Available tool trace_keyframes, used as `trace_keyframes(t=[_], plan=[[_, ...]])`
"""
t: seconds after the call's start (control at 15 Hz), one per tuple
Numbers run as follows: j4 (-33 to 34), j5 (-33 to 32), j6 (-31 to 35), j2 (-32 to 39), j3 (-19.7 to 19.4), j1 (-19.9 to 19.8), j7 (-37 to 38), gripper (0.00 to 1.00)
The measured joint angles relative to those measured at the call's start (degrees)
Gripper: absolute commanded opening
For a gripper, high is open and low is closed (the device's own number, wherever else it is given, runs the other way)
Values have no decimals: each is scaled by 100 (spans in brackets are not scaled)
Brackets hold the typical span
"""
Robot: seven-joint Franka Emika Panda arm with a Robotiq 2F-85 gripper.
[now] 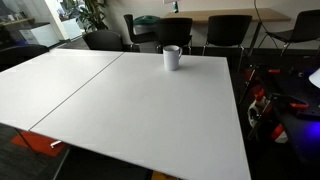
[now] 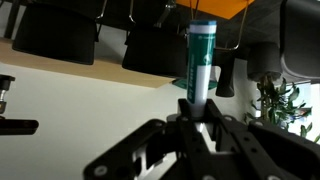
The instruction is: Put the marker in the mug
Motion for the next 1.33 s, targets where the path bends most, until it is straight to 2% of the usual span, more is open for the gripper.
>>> trace_keyframes(t=[0.4, 1.33], plan=[[16, -641, 404, 483, 7, -32, 913, 5], [121, -637, 552, 1442, 33, -227, 1576, 5]])
